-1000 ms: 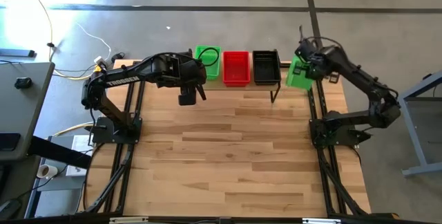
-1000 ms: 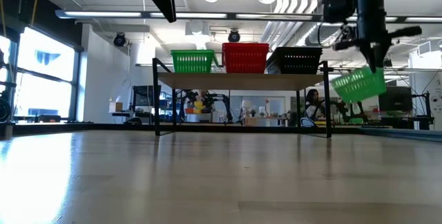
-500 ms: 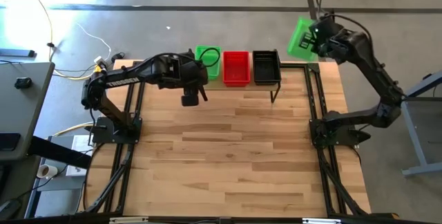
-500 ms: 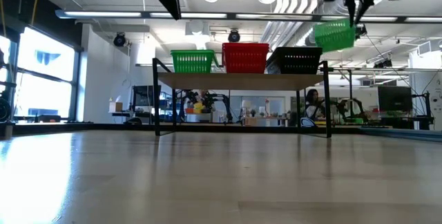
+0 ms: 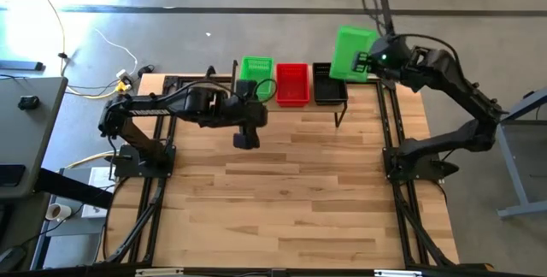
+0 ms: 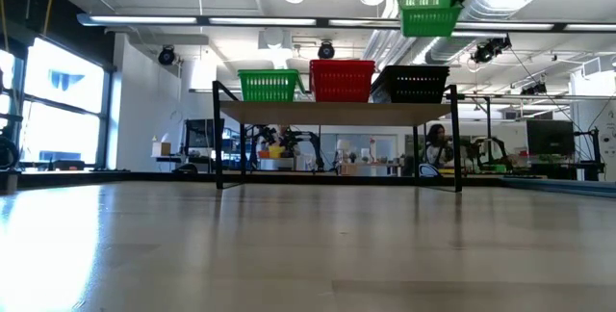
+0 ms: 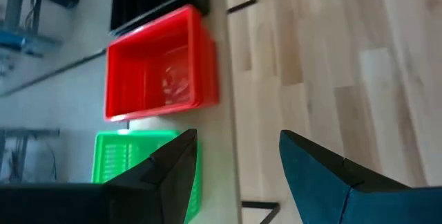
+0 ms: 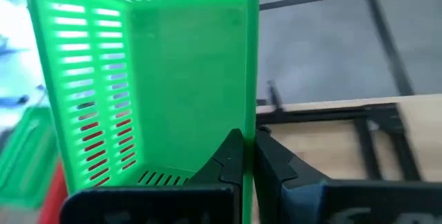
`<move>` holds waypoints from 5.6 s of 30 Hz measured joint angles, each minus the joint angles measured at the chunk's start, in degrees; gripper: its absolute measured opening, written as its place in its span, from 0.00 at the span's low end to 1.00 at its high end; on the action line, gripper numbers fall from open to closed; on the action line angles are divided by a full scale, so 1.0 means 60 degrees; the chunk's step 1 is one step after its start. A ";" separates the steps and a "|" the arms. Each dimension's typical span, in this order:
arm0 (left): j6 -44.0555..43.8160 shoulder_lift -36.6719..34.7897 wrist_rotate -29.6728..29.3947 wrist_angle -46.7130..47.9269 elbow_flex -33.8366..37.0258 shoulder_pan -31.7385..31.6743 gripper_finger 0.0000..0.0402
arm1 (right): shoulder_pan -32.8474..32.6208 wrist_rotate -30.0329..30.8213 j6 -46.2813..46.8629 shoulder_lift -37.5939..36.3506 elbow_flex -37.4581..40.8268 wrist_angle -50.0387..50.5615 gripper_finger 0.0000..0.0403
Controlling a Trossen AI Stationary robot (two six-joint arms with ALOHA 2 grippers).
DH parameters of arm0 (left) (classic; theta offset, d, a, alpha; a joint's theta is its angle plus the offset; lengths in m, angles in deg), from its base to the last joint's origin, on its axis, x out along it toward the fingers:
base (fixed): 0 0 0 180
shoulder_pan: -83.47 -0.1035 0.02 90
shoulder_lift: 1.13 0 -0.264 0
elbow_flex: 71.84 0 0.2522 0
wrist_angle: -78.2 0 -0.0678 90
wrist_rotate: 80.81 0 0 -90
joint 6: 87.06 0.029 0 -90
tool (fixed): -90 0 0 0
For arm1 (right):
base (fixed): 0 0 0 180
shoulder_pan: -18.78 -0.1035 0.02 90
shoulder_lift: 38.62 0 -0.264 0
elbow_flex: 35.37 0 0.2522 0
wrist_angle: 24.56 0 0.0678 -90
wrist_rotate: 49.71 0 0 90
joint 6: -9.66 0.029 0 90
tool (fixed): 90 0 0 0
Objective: Stack baskets on shelf by color
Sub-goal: Stack the green bin on top of the stacked green bins on the shelf
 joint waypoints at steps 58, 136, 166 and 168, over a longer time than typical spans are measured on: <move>-0.3119 0.1428 -0.3544 0.0433 0.0004 0.3191 0.49 | -0.5794 -0.0098 -0.0213 0.3620 0.0046 -0.5274 0.00; 0.3626 -0.1668 0.4054 -0.2821 0.2728 -0.4494 0.00 | -0.4354 -0.0016 -0.4101 0.1909 0.0042 -0.5974 0.40; 0.2969 -0.0729 0.4959 -0.2360 0.2736 -0.5511 0.00 | -0.3692 0.0192 -0.4092 0.1909 0.0042 -0.5981 0.40; 0.2754 -0.0729 0.4959 -0.2350 0.2736 -0.5453 0.00 | -0.3692 0.0212 -0.4092 0.1909 0.0042 -0.5981 0.40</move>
